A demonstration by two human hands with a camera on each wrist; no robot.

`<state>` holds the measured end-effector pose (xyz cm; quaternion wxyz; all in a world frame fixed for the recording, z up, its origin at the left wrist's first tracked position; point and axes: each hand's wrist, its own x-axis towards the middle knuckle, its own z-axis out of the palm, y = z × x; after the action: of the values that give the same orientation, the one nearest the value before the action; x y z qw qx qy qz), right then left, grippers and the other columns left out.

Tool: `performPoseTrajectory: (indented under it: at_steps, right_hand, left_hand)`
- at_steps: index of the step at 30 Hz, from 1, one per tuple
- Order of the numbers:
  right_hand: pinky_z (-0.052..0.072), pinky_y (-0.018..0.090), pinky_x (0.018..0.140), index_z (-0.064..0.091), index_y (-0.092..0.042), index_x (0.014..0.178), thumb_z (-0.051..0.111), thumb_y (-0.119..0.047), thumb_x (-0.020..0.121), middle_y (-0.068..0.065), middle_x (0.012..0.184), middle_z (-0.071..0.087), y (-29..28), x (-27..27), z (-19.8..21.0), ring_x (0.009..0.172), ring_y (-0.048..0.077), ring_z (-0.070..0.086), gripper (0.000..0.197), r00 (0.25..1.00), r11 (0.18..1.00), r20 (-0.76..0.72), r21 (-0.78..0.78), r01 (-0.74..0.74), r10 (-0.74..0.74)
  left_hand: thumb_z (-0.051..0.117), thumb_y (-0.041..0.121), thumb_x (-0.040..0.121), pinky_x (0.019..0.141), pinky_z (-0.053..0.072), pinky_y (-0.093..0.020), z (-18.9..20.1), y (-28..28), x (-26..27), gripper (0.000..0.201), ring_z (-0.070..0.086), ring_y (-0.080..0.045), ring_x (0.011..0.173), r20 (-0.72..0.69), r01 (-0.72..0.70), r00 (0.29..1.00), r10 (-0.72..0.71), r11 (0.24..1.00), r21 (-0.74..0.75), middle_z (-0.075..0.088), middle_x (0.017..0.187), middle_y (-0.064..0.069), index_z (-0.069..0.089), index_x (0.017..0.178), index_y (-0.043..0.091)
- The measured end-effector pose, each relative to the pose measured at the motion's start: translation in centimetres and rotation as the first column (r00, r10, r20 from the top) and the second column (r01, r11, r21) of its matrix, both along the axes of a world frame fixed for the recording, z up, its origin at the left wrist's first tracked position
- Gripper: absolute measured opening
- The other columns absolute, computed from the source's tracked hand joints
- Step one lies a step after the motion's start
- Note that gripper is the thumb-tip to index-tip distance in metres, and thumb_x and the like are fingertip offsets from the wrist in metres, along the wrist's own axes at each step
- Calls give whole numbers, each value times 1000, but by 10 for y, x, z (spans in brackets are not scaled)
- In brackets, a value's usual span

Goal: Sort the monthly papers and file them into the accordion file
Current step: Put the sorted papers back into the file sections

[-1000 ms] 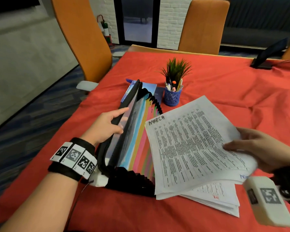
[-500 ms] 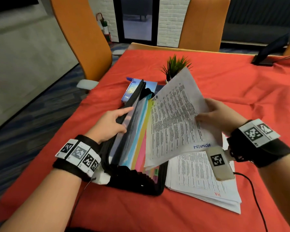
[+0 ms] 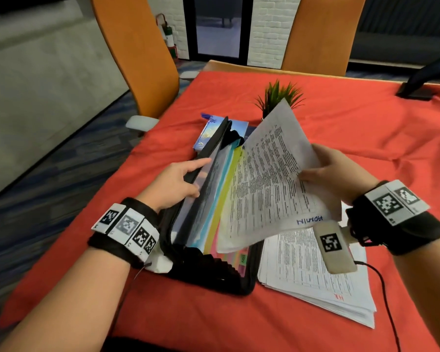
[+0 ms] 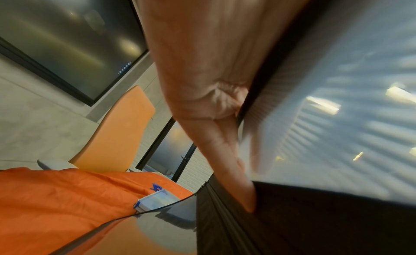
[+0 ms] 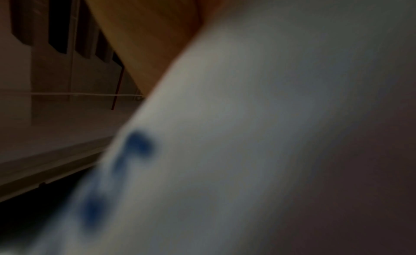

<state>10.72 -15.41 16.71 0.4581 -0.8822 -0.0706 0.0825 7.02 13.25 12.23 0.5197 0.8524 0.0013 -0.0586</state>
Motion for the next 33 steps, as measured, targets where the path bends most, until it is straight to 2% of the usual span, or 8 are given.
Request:
performPoseTrajectory:
  at_steps: [6, 10, 14, 20, 23, 26, 31, 33]
  right_hand:
    - [50, 35, 82, 54, -12, 118, 59, 5, 81, 6, 106, 64, -4, -3, -3, 89, 21, 62, 41, 1000, 1000, -1, -9, -15, 15]
    - [51, 40, 86, 55, -11, 115, 60, 2, 79, 8, 107, 65, 2, 3, -5, 94, 25, 63, 39, 1000, 998, 24, -57, -7, 8]
    - [40, 31, 80, 52, -3, 114, 61, -4, 79, 15, 110, 61, 39, -8, -35, 99, 29, 57, 36, 994, 980, 105, -192, 55, -35]
    - [44, 26, 79, 39, -6, 128, 54, -16, 89, 8, 115, 59, 88, -33, -93, 100, 25, 59, 43, 987, 997, -138, -4, 83, -83]
    - [47, 27, 59, 53, -6, 92, 56, -18, 88, 3, 80, 59, 79, -32, -100, 64, 17, 56, 13, 990, 994, -98, 30, 102, -99]
    - [35, 21, 53, 51, -17, 69, 64, -17, 82, -5, 59, 45, 81, -34, -104, 54, 8, 42, 18, 999, 999, -30, -39, 28, -29]
    - [28, 10, 45, 68, -9, 92, 59, -15, 84, -7, 58, 41, 103, -30, -116, 50, 3, 37, 13, 998, 985, -28, -163, -53, 49]
    - [32, 13, 52, 67, -14, 93, 63, -23, 83, -8, 62, 41, 92, -31, -115, 54, 3, 38, 13, 996, 996, -52, -41, -78, 76]
  left_hand:
    - [60, -20, 71, 88, 48, -39, 3, 6, 0, 78, 51, -18, 84, -4, 29, 1000, -29, 1000, 4, 63, 93, -13, 50, 117, 43]
    - [59, -21, 71, 89, 47, -25, 5, 5, 2, 78, 54, -8, 84, -9, 31, 999, -31, 999, 8, 62, 106, -7, 51, 126, 35]
    - [60, -22, 68, 75, 37, 3, 4, -4, 4, 77, 49, -2, 111, 36, 21, 999, -23, 998, 65, 56, 123, 6, 51, 134, 17]
    - [58, -21, 70, 67, 36, 5, -2, -8, 3, 76, 45, -8, 99, 56, 3, 998, -6, 999, 51, 53, 103, 1, 51, 133, 22]
    - [57, -22, 72, 67, 35, 6, 2, -5, 1, 75, 46, -3, 106, 71, -27, 997, 24, 999, 45, 55, 114, 6, 50, 134, 19]
    - [57, -21, 72, 67, 37, 5, 0, -7, -1, 74, 47, -6, 98, 79, -27, 997, 24, 999, 42, 57, 108, 4, 51, 134, 20]
    - [57, -21, 71, 75, 38, 3, -3, -14, -2, 77, 48, 0, 111, 88, -15, 996, 12, 999, 33, 56, 125, 8, 51, 134, 22]
    - [58, -21, 71, 74, 38, 3, -2, -12, 0, 76, 50, 1, 107, 89, -22, 996, 20, 1000, 17, 56, 124, 7, 51, 133, 22]
